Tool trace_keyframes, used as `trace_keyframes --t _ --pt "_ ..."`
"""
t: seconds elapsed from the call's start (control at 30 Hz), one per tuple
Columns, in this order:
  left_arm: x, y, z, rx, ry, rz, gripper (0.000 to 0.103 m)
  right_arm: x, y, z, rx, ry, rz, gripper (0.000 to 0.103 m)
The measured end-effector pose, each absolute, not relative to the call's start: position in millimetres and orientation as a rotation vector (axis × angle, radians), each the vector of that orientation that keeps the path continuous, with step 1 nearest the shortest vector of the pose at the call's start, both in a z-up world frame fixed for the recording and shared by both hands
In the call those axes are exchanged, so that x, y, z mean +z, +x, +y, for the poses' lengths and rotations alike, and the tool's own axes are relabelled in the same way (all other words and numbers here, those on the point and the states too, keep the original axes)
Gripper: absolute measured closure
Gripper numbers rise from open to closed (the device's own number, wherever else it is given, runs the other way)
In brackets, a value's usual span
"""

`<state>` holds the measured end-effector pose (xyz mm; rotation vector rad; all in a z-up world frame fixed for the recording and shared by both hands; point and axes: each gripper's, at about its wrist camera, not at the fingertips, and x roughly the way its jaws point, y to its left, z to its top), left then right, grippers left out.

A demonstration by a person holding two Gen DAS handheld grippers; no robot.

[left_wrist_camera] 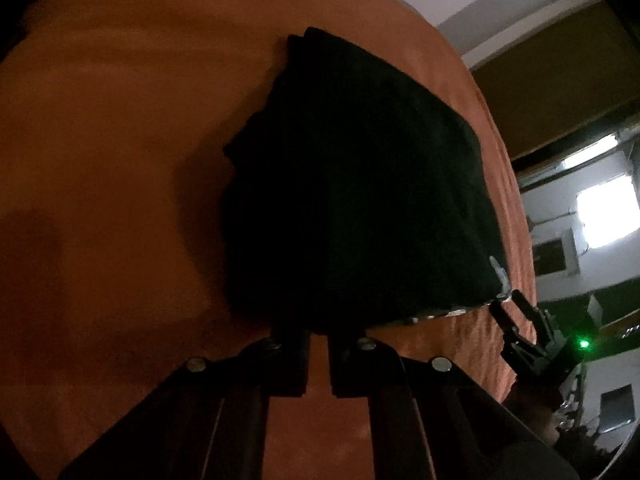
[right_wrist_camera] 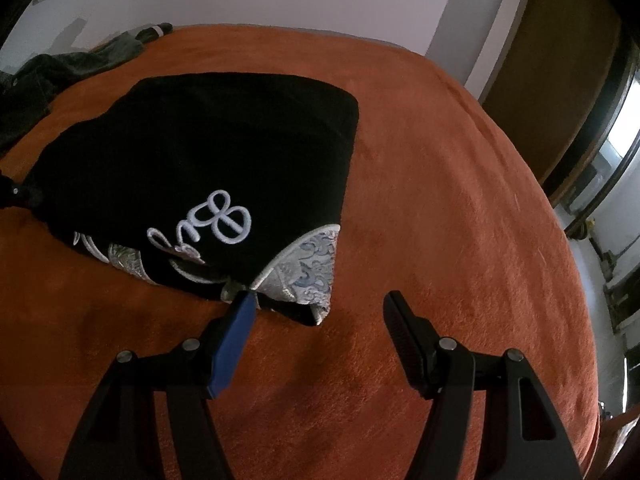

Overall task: Fold clothes
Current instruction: 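Grasp the black sweatshirt edge with both grippers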

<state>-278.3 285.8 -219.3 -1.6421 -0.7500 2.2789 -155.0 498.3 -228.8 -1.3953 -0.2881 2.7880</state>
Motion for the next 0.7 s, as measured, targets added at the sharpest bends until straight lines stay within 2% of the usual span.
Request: trace_keyframes --t 0.1,0.2,0.27,0.37,0.5,0.6,0.7 --pt "-215.2 -267.1 274.6 2.243 -1.614 -0.858 0.096 -218.3 -147.0 492.3 2.798 -1.345 -0.315 0.037" --pt "-232.7 -268.9 271.9 2.272 -1.65 -0.764 0.096 -216.0 -143.6 486.2 2.785 -1.305 -0.373 0.037" --pt "-242.2 -269.6 266.2 2.25 -1.645 -0.829 0.096 -234.7 -150.9 486.4 2.717 -1.363 -0.412 0.034" --pt "-240.1 -268.1 262.5 2.267 -1.611 -0.835 0.096 -250.1 -152.6 501.3 2.693 -1.415 -0.292 0.032" --pt "-239.6 -265.9 260.4 2.258 -1.616 -0.806 0.095 -246.3 -145.5 517.1 2.698 -1.375 -0.25 0.03" --pt "-230.2 -261.4 264.8 2.283 -1.596 -0.695 0.093 -233.9 -137.9 521.5 2.775 -1.389 -0.16 0.03" --pt "-211.1 -251.3 279.6 2.299 -1.575 -0.463 0.09 -207.3 -122.8 521.2 2.89 -1.331 -0.128 0.03"
